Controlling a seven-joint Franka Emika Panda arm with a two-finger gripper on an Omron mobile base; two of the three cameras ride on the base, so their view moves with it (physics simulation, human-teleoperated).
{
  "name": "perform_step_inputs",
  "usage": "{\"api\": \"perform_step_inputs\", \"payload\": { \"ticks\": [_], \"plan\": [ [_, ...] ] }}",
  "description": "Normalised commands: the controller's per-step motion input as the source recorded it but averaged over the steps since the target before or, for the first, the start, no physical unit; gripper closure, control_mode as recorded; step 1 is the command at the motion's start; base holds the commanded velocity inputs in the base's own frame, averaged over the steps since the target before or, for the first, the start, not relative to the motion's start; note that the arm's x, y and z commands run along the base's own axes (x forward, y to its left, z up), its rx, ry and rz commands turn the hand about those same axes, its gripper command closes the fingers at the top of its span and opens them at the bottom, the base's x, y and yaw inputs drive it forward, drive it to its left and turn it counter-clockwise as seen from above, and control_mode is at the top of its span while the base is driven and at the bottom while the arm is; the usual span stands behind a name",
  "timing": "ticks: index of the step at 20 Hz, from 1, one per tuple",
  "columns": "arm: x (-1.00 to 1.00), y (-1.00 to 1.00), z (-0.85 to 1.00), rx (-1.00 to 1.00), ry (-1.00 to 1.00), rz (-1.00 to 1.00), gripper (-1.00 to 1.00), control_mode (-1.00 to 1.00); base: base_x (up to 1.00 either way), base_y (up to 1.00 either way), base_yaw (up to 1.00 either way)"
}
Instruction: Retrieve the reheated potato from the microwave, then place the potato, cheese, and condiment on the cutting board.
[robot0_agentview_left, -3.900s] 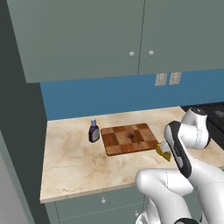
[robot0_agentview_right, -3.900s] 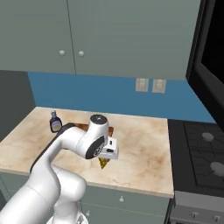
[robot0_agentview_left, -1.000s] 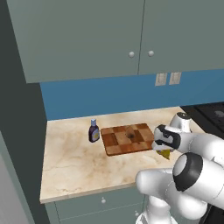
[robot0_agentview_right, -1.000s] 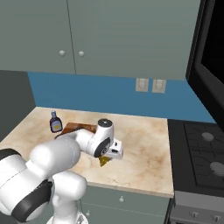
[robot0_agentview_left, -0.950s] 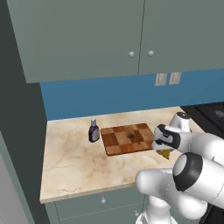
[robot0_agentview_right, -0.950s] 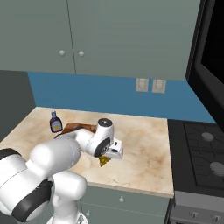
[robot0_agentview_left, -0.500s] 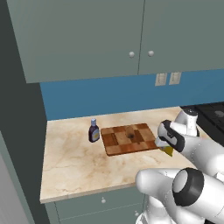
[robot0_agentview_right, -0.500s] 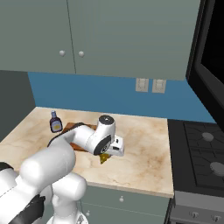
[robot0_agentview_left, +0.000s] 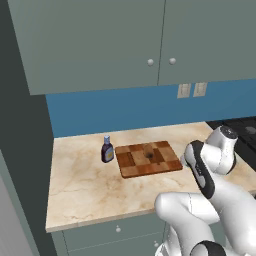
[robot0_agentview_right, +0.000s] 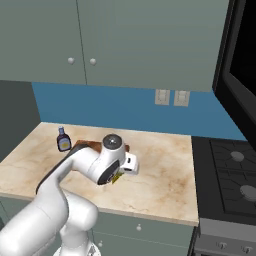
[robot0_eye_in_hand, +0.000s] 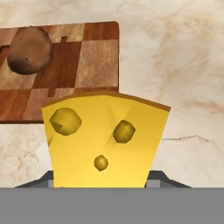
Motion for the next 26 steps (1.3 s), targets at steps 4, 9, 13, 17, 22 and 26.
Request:
{"api": "perform_step_inputs", "payload": {
  "ticks": [4,9,13,17,22,26],
  "plan": [
    [0.49,0.00,0.09,0.00,0.00,0.00,1.00,-1.00,0.00,0.00,0.00],
    [0.53,0.00,0.16,0.00,0.00,0.00,1.00,-1.00,0.00,0.00,0.00],
    [0.37,0.00,0.19,0.00,0.00,0.00,1.00,-1.00,0.00,0.00,0.00],
    [0.07,0.06,0.14,0.00,0.00,0.00,1.00,-1.00,0.00,0.00,0.00],
    [0.00,0.20,0.01,0.00,0.00,0.00,1.00,-1.00,0.00,0.00,0.00],
    [0.01,0.31,0.00,0.00,0.02,0.00,1.00,-1.00,0.00,0.00,0.00]
  ]
}}
